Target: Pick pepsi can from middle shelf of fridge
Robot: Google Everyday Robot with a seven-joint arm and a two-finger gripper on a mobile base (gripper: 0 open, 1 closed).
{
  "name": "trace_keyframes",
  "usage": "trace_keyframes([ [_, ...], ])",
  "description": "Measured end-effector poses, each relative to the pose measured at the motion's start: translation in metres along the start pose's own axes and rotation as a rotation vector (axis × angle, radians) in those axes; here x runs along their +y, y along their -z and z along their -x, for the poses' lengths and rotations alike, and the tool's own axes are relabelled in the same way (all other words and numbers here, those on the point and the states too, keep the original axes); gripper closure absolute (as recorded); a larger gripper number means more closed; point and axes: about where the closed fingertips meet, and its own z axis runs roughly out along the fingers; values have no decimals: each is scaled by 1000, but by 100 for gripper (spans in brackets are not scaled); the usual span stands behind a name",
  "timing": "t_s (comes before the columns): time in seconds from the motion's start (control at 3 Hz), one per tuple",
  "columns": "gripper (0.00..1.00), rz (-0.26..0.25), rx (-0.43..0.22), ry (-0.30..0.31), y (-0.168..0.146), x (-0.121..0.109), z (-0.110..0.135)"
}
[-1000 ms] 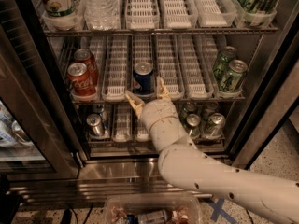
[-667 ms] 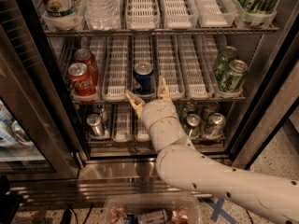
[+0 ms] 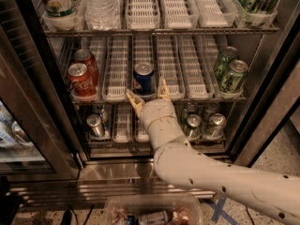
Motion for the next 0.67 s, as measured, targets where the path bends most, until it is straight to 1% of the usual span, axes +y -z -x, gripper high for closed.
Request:
trace_keyframes([
  [0.33, 28, 6, 19, -26, -14, 6, -10],
  [0.67, 29, 8, 16, -32, -24, 7, -10],
])
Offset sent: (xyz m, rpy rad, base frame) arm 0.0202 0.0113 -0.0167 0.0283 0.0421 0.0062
